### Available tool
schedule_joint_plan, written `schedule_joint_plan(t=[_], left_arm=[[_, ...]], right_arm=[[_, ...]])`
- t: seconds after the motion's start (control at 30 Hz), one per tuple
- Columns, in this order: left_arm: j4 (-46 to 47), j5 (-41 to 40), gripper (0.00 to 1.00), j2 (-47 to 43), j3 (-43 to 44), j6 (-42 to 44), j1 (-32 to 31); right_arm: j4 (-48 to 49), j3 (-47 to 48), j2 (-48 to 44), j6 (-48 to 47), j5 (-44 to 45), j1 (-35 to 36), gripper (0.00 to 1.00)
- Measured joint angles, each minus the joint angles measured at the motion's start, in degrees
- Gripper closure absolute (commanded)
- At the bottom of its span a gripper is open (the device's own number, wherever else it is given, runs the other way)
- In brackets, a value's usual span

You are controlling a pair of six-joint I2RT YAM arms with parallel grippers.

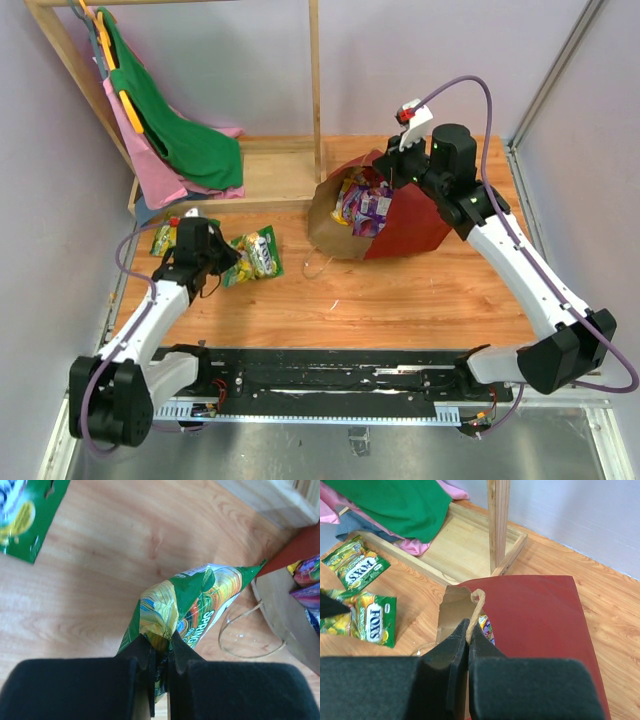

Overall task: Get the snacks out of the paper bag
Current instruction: Place the snack at the center of the board.

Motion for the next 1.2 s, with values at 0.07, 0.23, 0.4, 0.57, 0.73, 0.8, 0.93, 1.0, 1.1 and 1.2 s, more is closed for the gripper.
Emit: schedule_joint_plan(t=[0.07,0.23,0.4,0.57,0.73,0.8,0.93,1.0,1.1,1.2], left_arm=[[0.4,-0.3,1.0,3.2,3.1,1.3,0.0],[1.1,-1.6,0.99,13.3,12.4,5.6,0.2],[-0.7,-2.4,0.95,26.3,21.6,12.4,0.2],[-5.2,-5.0,0.23,36.5,29.5,18.1,0.2],[-10.4,-10.2,0.0,40.0,33.4,22.4,0.2],[-11.5,-12.0,0.0,39.4,34.4,23.2,0.2],[-11.7,-14.1,0.11,35.2,34.9,23.8,-0.6],[-11.2,-14.2,0.4,31.3,34.9,23.5,-2.2],[-7.9,-11.8,0.79,25.9,34.2,21.6,-5.7],[-1.7,-6.8,0.82,22.7,31.2,19.7,-8.2]], right_arm=[[-0.6,0.2,0.0,0.0,-0.4,0.0,0.99],[-1.3,0.8,0.1,0.0,-1.2,0.0,0.99],[-1.4,0.8,0.1,0.0,-1.9,0.0,0.99],[-1.4,0.8,0.1,-0.3,-1.9,0.0,0.99],[-1.4,0.8,0.1,-0.8,-1.9,0.0,0.99],[-1.4,0.8,0.1,-0.9,-1.9,0.0,0.99],[-1.4,0.9,0.1,-0.9,-1.9,0.0,0.99],[-1.4,1.0,0.3,-0.9,-2.1,0.0,0.99],[-1.4,1.1,0.8,-0.9,-2.8,0.0,0.99],[-1.4,1.2,1.2,-0.8,-3.4,0.0,0.99]])
